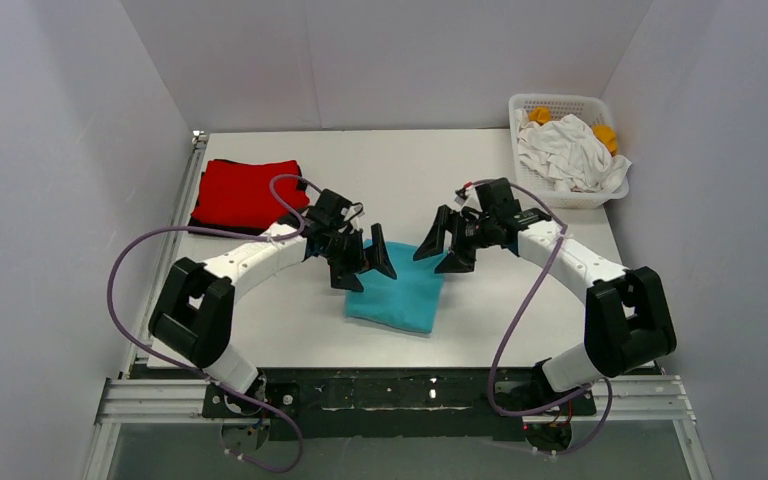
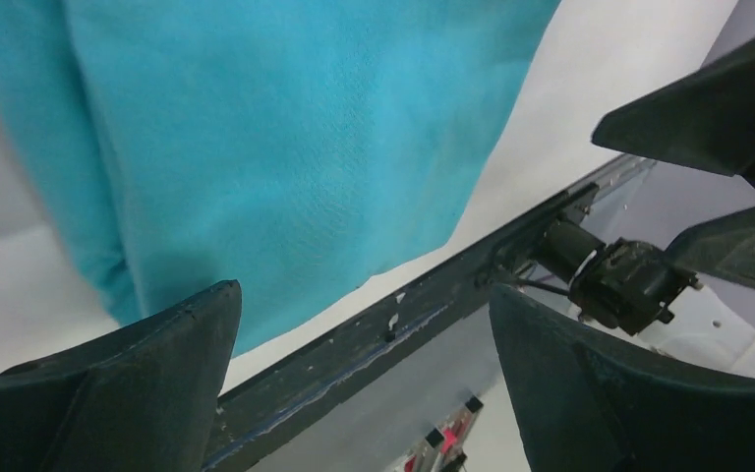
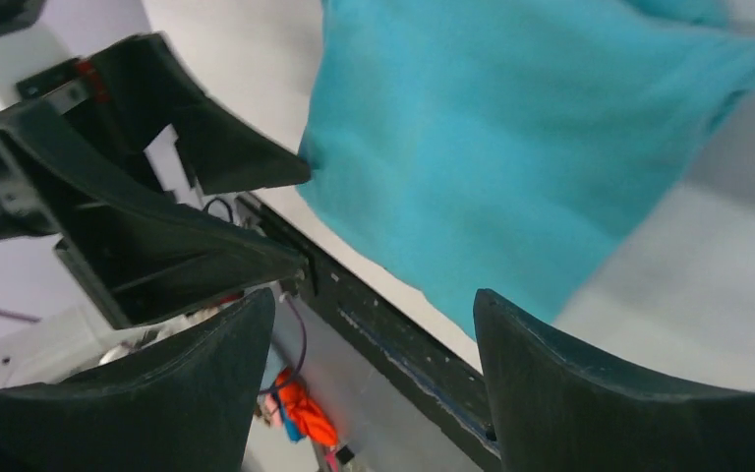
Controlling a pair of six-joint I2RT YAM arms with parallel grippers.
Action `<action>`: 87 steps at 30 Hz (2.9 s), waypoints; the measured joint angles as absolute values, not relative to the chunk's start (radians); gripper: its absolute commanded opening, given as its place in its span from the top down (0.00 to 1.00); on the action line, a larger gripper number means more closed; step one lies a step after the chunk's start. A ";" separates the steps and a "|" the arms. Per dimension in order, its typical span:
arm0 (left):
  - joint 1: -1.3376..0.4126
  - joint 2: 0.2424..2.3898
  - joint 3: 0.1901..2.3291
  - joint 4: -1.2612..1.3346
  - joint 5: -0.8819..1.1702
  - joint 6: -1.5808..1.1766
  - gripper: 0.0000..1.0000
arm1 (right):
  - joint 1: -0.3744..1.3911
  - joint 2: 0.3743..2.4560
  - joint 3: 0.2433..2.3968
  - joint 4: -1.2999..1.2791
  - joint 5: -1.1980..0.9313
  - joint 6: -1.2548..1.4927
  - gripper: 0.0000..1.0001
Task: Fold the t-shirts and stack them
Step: Smooth out wrinkles on the folded tshirt, then put the neatly folded tshirt into the corner of the board with the left arm
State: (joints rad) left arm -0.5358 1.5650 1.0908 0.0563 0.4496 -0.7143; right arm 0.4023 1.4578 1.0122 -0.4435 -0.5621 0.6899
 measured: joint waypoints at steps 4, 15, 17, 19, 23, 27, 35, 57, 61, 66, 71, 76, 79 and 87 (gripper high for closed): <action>-0.554 1.615 0.981 0.186 0.545 -0.754 0.02 | 0.434 1.529 0.921 -0.279 -0.696 0.759 0.19; -0.534 1.599 0.774 0.389 0.641 -0.758 0.02 | 0.430 1.776 0.923 -0.189 -0.704 0.741 0.22; -0.534 1.582 0.760 0.398 0.638 -0.752 0.02 | 0.423 1.795 0.955 -0.202 -0.707 0.724 0.22; -0.539 1.562 0.759 0.379 0.618 -0.739 0.02 | 0.416 1.795 0.971 -0.212 -0.698 0.712 0.22; -0.552 1.480 0.764 0.261 0.502 -0.699 0.02 | 0.407 1.753 1.009 -0.254 -0.643 0.669 0.21; -0.552 1.398 0.790 0.151 0.376 -0.681 0.02 | 0.404 1.603 0.987 -0.264 -0.659 0.654 0.20; -0.517 1.345 0.858 0.042 0.240 -0.698 0.02 | 0.582 1.422 0.810 -0.092 -0.738 0.699 0.19; -0.427 1.670 0.922 0.210 0.466 -0.669 0.17 | 0.624 1.414 0.680 0.018 -0.678 0.776 0.19; -0.443 1.687 0.923 0.231 0.458 -0.666 0.44 | 0.617 1.238 0.685 -0.049 -0.590 0.746 0.18; -0.501 1.740 0.966 0.205 0.373 -0.643 0.90 | 0.580 1.084 0.679 -0.132 -0.486 0.727 0.15; -0.553 1.769 1.036 0.126 0.271 -0.618 1.00 | 0.550 0.944 0.670 -0.255 -0.310 0.710 0.08; -0.587 1.769 1.110 0.017 0.072 -0.521 1.00 | 0.542 0.839 0.671 -0.421 -0.004 0.708 0.02; -0.580 1.764 1.152 -0.044 -0.032 -0.423 1.00 | 0.540 0.818 0.672 -0.500 0.156 0.708 0.02; -0.546 1.744 1.340 -0.154 -0.154 -0.150 1.00 | 0.537 0.805 0.672 -0.553 0.351 0.675 0.02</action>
State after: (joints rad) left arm -0.5465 1.7439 1.3399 -0.1539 -0.1535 -0.1501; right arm 0.5365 0.8047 0.6716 -0.5526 0.3511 0.6750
